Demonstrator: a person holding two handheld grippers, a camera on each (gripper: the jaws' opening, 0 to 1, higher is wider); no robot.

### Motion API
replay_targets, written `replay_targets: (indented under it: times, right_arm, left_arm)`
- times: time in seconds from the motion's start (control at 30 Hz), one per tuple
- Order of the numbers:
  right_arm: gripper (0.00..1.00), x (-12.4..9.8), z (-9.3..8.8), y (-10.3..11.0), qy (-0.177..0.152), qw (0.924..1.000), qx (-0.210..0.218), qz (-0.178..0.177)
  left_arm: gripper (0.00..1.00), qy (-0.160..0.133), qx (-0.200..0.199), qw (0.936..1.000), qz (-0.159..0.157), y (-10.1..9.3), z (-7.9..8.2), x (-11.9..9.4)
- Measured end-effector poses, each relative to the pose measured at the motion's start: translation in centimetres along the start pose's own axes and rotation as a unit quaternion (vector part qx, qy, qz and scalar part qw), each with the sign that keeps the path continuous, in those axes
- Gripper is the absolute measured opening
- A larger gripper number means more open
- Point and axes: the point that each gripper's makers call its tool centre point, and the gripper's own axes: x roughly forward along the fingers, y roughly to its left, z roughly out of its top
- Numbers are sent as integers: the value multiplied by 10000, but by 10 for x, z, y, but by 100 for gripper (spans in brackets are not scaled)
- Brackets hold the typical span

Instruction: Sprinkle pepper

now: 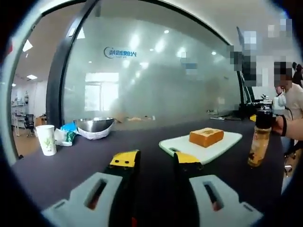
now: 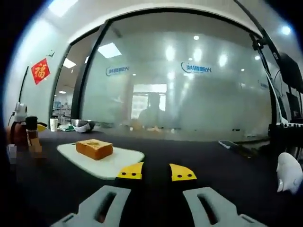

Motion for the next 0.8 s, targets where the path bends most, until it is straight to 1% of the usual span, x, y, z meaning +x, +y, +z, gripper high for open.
replay_targets:
  times: [0.03, 0.1, 0.13, 0.23, 0.33, 0.37, 0.5, 0.8]
  right_arm:
    - [15, 0, 1, 1, -50, 10000, 30, 37]
    - [16, -3, 2, -3, -100, 9999, 96, -10]
    - [17, -4, 2, -3, -101, 9999, 126, -9]
    - [17, -3, 2, -1, -132, 9998, 177, 3]
    - [17, -2, 1, 0, -114, 9999, 103, -18]
    - [17, -3, 1, 0, -99, 9999, 96, -56]
    - [17, -2, -1, -1, -68, 9999, 131, -40]
    - [17, -5, -4, -5, -3, 9998, 112, -176]
  left_arm:
    - [22, -8, 13, 10000, -5, 2, 0, -1]
    - [22, -63, 24, 10000, 36, -1, 3, -4]
    - [22, -79, 13, 10000, 41, -6, 5, -6]
    - [22, -47, 14, 10000, 85, -16, 6, -10]
    - [22, 3, 32, 9999, 111, -15, 4, -10]
    - [22, 14, 30, 9999, 111, -9, 2, -7]
    - [22, 38, 26, 9999, 120, 0, -1, -4]
    - [22, 142, 23, 9998, 105, 8, -7, 1]
